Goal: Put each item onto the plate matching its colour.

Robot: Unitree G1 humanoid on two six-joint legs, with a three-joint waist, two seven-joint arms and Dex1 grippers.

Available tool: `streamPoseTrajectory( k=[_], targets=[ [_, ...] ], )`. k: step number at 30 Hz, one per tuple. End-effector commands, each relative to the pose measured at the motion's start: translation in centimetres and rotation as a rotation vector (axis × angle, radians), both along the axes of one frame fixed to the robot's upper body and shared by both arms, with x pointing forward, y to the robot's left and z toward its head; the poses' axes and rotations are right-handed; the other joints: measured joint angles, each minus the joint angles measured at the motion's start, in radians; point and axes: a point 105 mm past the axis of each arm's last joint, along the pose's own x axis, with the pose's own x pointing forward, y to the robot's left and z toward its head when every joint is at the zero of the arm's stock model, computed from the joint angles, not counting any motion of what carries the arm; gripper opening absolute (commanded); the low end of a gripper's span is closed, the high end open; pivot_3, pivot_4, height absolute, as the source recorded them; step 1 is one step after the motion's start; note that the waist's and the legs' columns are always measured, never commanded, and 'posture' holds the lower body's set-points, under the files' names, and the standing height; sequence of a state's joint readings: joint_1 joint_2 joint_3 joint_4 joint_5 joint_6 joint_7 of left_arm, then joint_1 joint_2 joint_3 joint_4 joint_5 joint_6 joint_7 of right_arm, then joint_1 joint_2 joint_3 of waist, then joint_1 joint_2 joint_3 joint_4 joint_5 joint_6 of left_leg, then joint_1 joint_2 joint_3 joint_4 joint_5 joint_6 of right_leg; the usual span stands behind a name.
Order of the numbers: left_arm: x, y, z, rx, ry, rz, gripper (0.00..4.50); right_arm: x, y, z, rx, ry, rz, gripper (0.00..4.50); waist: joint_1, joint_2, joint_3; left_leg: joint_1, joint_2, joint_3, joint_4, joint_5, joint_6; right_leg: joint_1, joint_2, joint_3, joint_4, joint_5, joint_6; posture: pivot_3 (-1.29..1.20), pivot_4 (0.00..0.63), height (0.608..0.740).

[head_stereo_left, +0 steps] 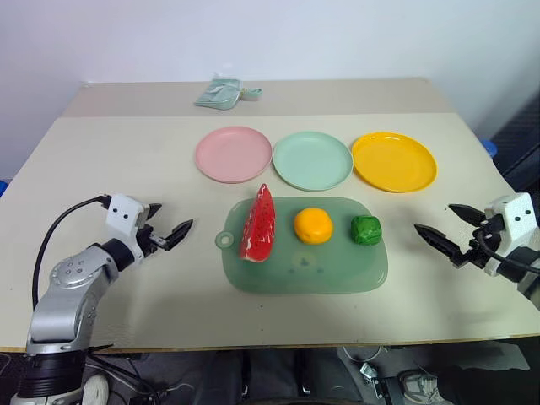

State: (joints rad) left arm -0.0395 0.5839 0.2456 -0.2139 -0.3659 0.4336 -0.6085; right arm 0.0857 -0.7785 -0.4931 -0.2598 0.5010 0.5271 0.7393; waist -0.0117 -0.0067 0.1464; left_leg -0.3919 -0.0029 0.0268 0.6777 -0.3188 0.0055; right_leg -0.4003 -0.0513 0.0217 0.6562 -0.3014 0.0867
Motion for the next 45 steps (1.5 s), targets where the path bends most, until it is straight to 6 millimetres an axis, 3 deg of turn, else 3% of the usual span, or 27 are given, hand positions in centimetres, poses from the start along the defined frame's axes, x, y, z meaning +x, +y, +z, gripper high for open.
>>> streamPoseTrajectory(
  k=[1, 8, 11, 16, 20, 22, 27, 30, 34, 37, 42, 44, 45],
  targets=[
    [0.0, 0.4, 0.7, 0.007, -0.048, 0.003, 4.38, 0.4, 1.0, 1.4, -0.009, -0.046, 0.027, 4.49, 0.001, 0.000, 0.000, 0.000, 0.000, 0.000, 0.000, 0.000, 0.000, 0.000, 0.000, 0.000, 0.000, 0.000, 0.000, 0.00, 0.150, 0.740],
    [0.2, 0.3, 0.4, 0.008, -0.069, -0.014, 4.38, 1.6, 1.3, 0.6, -0.024, -0.076, -0.017, 4.49, 0.001, 0.000, 0.000, 0.000, 0.000, 0.000, 0.000, 0.000, 0.000, 0.000, 0.000, 0.000, 0.000, 0.000, 0.000, 0.00, 0.150, 0.740],
    [0.4, -1.2, 1.0, -0.016, -0.086, -0.071, 4.38, 2.2, 1.3, 0.3, -0.030, -0.111, -0.056, 4.49, 0.003, 0.000, 0.000, 0.000, 0.000, 0.000, 0.000, 0.000, 0.000, 0.000, 0.000, 0.000, 0.000, 0.000, 0.000, 0.00, 0.150, 0.740],
    [0.7, -8.7, 4.2, -0.154, -0.114, -0.309, 4.38, 2.5, 1.5, 0.7, -0.037, -0.168, -0.075, 4.49, 0.007, 0.000, 0.000, -0.001, 0.000, 0.000, 0.001, 0.000, 0.000, 0.001, 0.000, -0.001, 0.000, 0.000, 0.000, 0.00, 0.150, 0.740],
    [1.8, -11.5, 5.3, -0.074, -0.086, -0.370, 4.38, 2.1, 2.2, 2.4, -0.029, -0.204, -0.024, 4.49, 0.002, 0.000, 0.000, 0.000, -0.001, 0.000, 0.002, 0.000, 0.000, 0.001, 0.001, -0.001, 0.000, 0.000, 0.000, 0.00, 0.150, 0.740],
    [1.9, -12.9, 5.9, -0.088, -0.069, -0.395, 4.38, 1.3, 3.9, 2.5, -0.006, -0.185, 0.073, 4.49, -0.003, 0.000, 0.000, 0.000, 0.000, 0.000, 0.002, 0.000, 0.000, 0.001, 0.002, 0.000, 0.001, 0.000, 0.000, 0.00, 0.150, 0.740],
    [1.3, -15.7, 6.1, 0.005, 0.004, -0.458, 4.38, -1.1, 10.8, 2.1, 0.062, -0.106, 0.374, 4.49, -0.002, 0.000, 0.000, 0.000, 0.000, 0.000, 0.003, 0.000, 0.000, 0.001, 0.003, 0.000, 0.001, 0.000, 0.001, 0.00, 0.150, 0.740],
    [1.1, -16.4, 5.2, 0.065, 0.082, -0.445, 4.38, -1.5, 14.1, 1.4, 0.106, -0.099, 0.464, 4.49, 0.000, 0.000, 0.000, 0.000, 0.000, -0.001, 0.003, 0.000, 0.000, 0.002, 0.003, 0.000, 0.001, 0.000, 0.001, 0.00, 0.150, 0.740],
    [1.0, -16.5, 4.3, 0.085, 0.199, -0.382, 4.38, -2.0, 16.4, 0.3, 0.126, -0.075, 0.526, 4.49, 0.004, -0.001, 0.001, 0.000, 0.000, -0.001, 0.004, 0.000, 0.000, 0.001, 0.003, 0.000, 0.001, 0.000, 0.001, 0.00, 0.150, 0.740],
    [1.5, -16.1, 4.1, 0.073, 0.231, -0.306, 3.49, -2.2, 17.2, -0.2, 0.113, -0.068, 0.561, 4.50, 0.005, -0.002, 0.001, 0.000, 0.000, -0.001, 0.005, 0.000, 0.000, 0.002, 0.003, 0.000, 0.001, 0.000, 0.001, 0.00, 0.150, 0.740],
    [1.7, -16.0, 4.2, 0.069, 0.234, -0.274, 1.01, -1.9, 17.8, -0.5, 0.098, -0.078, 0.574, 4.50, 0.002, -0.002, 0.001, 0.000, 0.000, -0.002, 0.005, 0.001, 0.000, 0.002, 0.003, -0.001, 0.002, 0.000, 0.001, 0.00, 0.150, 0.740],
    [2.0, -15.6, 4.5, 0.074, 0.224, -0.250, 0.41, -1.6, 17.8, -0.5, 0.094, -0.083, 0.568, 4.50, 0.002, -0.002, 0.001, 0.000, 0.000, -0.002, 0.005, 0.001, -0.001, 0.002, 0.003, -0.001, 0.002, 0.000, 0.001, 0.00, 0.150, 0.740],
    [2.3, -15.3, 4.8, 0.065, 0.215, -0.235, 0.31, -1.5, 17.7, -0.5, 0.093, -0.085, 0.566, 4.50, 0.003, -0.002, 0.001, 0.000, 0.000, -0.002, 0.005, 0.001, -0.002, 0.002, 0.003, -0.001, 0.002, 0.000, 0.001, 0.00, 0.150, 0.740]
  ],
)
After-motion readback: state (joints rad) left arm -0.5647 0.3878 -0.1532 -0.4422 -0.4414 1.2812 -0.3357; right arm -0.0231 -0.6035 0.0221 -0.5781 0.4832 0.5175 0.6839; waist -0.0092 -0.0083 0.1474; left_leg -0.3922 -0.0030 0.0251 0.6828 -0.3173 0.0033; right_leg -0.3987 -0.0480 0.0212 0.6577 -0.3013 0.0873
